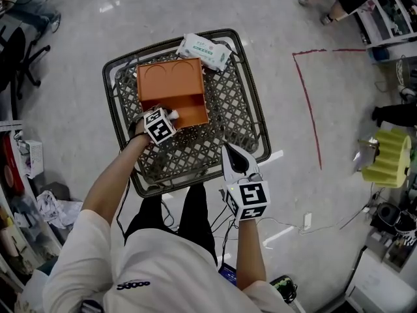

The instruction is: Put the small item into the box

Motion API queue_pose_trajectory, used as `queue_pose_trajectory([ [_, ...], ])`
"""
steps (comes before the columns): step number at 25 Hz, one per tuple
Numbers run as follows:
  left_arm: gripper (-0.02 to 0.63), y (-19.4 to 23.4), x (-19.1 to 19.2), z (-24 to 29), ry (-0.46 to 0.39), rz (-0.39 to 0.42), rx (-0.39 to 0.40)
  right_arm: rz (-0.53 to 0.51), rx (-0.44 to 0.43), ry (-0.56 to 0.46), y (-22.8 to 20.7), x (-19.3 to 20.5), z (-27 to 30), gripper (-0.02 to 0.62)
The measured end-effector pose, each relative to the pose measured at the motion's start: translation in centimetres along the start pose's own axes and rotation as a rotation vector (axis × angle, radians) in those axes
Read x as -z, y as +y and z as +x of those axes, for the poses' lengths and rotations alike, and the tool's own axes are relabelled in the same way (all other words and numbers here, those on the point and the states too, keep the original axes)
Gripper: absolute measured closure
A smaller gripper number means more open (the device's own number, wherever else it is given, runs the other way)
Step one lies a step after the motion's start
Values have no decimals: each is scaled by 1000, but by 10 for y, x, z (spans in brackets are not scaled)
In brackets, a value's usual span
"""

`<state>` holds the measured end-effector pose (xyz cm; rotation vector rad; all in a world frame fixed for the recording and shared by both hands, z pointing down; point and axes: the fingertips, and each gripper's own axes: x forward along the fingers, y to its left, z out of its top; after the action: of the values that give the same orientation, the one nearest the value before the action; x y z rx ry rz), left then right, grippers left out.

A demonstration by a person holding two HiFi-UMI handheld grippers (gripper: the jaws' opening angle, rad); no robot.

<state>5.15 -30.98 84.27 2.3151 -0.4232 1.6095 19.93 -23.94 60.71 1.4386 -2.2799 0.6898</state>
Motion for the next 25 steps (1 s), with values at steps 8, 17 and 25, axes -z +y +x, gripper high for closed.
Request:
queue_pose_trajectory([
  [8,447,0,-2,1,-11,-36,17,0,9,1,-2,1,-3,586],
  [17,420,0,-3,-19,-77,-107,19,-25,27,-22,5,-9,-12,586],
  [25,486,6,-7,-72,-185,-133,-52,-81,44,-76,22,-36,-31,586],
])
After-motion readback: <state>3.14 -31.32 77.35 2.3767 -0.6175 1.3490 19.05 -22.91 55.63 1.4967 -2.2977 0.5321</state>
